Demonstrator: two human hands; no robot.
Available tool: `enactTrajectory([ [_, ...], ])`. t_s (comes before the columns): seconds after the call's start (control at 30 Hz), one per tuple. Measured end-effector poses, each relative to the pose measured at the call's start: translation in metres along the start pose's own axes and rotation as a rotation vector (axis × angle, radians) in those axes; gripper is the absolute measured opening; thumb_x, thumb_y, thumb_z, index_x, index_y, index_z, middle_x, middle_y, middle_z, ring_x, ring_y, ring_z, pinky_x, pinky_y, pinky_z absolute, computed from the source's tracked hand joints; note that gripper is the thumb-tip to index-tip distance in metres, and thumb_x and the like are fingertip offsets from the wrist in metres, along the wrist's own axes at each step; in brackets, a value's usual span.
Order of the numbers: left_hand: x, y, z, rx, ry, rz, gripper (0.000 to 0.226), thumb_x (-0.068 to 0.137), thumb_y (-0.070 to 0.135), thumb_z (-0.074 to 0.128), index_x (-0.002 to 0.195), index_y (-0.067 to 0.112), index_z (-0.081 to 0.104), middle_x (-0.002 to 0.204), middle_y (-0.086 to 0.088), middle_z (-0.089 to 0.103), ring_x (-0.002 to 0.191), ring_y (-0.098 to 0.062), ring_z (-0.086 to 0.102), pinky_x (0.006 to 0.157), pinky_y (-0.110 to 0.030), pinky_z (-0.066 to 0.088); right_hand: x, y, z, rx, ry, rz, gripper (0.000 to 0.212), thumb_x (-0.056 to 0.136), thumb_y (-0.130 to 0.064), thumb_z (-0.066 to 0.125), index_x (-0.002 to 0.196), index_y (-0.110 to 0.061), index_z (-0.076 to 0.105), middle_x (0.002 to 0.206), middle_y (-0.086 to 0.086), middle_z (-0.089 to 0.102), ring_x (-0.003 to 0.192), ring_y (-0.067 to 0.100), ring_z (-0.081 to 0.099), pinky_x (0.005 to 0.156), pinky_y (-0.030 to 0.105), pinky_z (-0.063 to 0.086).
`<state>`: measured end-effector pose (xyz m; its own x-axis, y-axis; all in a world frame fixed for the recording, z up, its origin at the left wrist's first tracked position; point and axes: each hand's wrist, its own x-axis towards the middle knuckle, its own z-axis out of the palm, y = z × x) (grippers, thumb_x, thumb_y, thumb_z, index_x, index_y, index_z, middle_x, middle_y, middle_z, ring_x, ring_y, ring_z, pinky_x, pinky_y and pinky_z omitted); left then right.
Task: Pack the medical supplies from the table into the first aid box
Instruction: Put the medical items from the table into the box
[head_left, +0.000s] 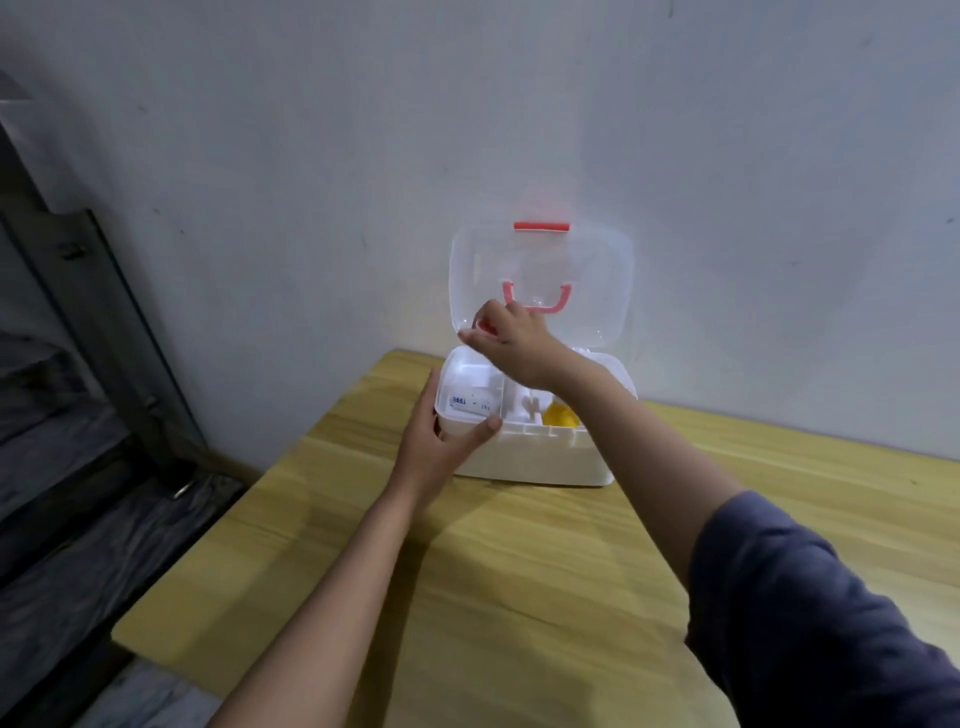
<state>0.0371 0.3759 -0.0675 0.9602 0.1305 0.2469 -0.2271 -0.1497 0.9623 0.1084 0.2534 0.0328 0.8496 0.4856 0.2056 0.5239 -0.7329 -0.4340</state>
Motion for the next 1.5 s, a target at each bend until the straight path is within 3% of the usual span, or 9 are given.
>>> enactTrajectory([
  [0.13, -0.001, -0.002, -0.003, 0.011, 0.004, -0.022, 0.089, 0.061, 0.054, 0.081, 0.139, 0.039, 0.041, 0.141, 0.008, 0.053, 0.128, -0.008, 0.053, 0.105, -0.037, 0.047, 0.013, 0.001, 0.017, -0.038, -0.12, 0.068, 0.035, 0.094, -0.042, 0.04, 0.111, -0.012, 0.046, 0.109, 0.01, 0.039, 0.108, 0.032, 0.034, 0.098, 0.039, 0.028],
  [0.23, -0.001, -0.002, -0.004, 0.013, -0.006, -0.037, 0.108, 0.056, 0.058, 0.08, 0.148, 0.03, 0.031, 0.147, 0.01, 0.046, 0.134, -0.007, 0.045, 0.11, -0.038, 0.042, 0.015, 0.001, 0.02, -0.108, -0.154, 0.077, 0.04, 0.094, -0.04, 0.042, 0.12, -0.01, 0.045, 0.125, 0.016, 0.039, 0.117, 0.035, 0.033, 0.102, 0.041, 0.028],
  [0.4, -0.003, 0.0, -0.006, 0.042, -0.001, -0.036, 0.105, 0.061, 0.051, 0.079, 0.149, 0.033, 0.024, 0.142, 0.016, 0.042, 0.132, -0.004, 0.041, 0.107, -0.028, 0.039, 0.02, 0.001, 0.023, -0.06, -0.151, 0.051, 0.048, 0.082, -0.037, 0.064, 0.12, -0.012, 0.048, 0.13, 0.012, 0.038, 0.12, 0.03, 0.04, 0.103, 0.039, 0.038],
  [0.53, -0.003, 0.0, -0.007, 0.057, 0.004, -0.017, 0.094, 0.075, 0.032, 0.079, 0.151, 0.025, 0.024, 0.14, 0.016, 0.041, 0.129, -0.002, 0.04, 0.1, -0.018, 0.037, 0.018, 0.003, 0.021, 0.038, -0.119, 0.04, 0.054, 0.076, -0.039, 0.071, 0.118, -0.011, 0.052, 0.119, 0.006, 0.043, 0.101, 0.02, 0.054, 0.088, 0.029, 0.045],
  [0.67, -0.004, 0.001, -0.007, 0.067, 0.008, -0.015, 0.093, 0.066, 0.047, 0.08, 0.142, 0.041, 0.027, 0.121, 0.037, 0.041, 0.112, 0.017, 0.043, 0.089, -0.008, 0.037, 0.016, 0.004, 0.012, 0.003, -0.113, -0.004, 0.047, 0.08, -0.036, 0.069, 0.117, -0.01, 0.057, 0.104, 0.002, 0.044, 0.078, 0.007, 0.05, 0.078, 0.023, 0.037],
  [0.9, -0.004, 0.002, -0.007, 0.068, -0.004, -0.025, 0.105, 0.055, 0.06, 0.073, 0.146, 0.035, 0.029, 0.123, 0.033, 0.042, 0.111, 0.017, 0.043, 0.101, -0.024, 0.042, 0.017, 0.015, 0.002, -0.063, -0.111, -0.003, 0.033, 0.085, -0.013, 0.062, 0.118, -0.01, 0.061, 0.12, 0.007, 0.064, 0.11, 0.022, 0.058, 0.092, 0.026, 0.042],
  [1.23, -0.006, 0.005, -0.008, 0.097, 0.005, -0.049, 0.117, 0.053, 0.065, 0.074, 0.152, 0.027, 0.023, 0.153, 0.005, 0.038, 0.138, -0.011, 0.038, 0.112, -0.042, 0.04, 0.018, 0.02, 0.007, -0.111, 0.03, -0.013, 0.037, 0.078, -0.015, 0.072, 0.112, -0.002, 0.065, 0.109, 0.014, 0.068, 0.094, 0.024, 0.063, 0.079, 0.023, 0.046],
  [1.33, -0.006, 0.004, -0.008, 0.084, 0.005, -0.037, 0.112, 0.055, 0.061, 0.075, 0.15, 0.029, 0.026, 0.144, 0.012, 0.042, 0.129, -0.003, 0.043, 0.108, -0.032, 0.042, 0.018, 0.023, 0.007, -0.066, 0.064, 0.002, 0.037, 0.076, -0.012, 0.073, 0.112, -0.003, 0.066, 0.111, 0.012, 0.069, 0.092, 0.019, 0.063, 0.077, 0.021, 0.045],
  [1.5, -0.004, 0.004, -0.008, 0.077, 0.017, -0.025, 0.082, 0.055, 0.059, 0.074, 0.124, 0.054, 0.031, 0.116, 0.036, 0.045, 0.103, 0.023, 0.046, 0.087, -0.009, 0.043, 0.014, 0.012, 0.004, 0.072, 0.093, -0.035, 0.027, 0.077, -0.012, 0.073, 0.103, -0.009, 0.07, 0.105, 0.008, 0.07, 0.085, 0.013, 0.062, 0.075, 0.019, 0.048],
])
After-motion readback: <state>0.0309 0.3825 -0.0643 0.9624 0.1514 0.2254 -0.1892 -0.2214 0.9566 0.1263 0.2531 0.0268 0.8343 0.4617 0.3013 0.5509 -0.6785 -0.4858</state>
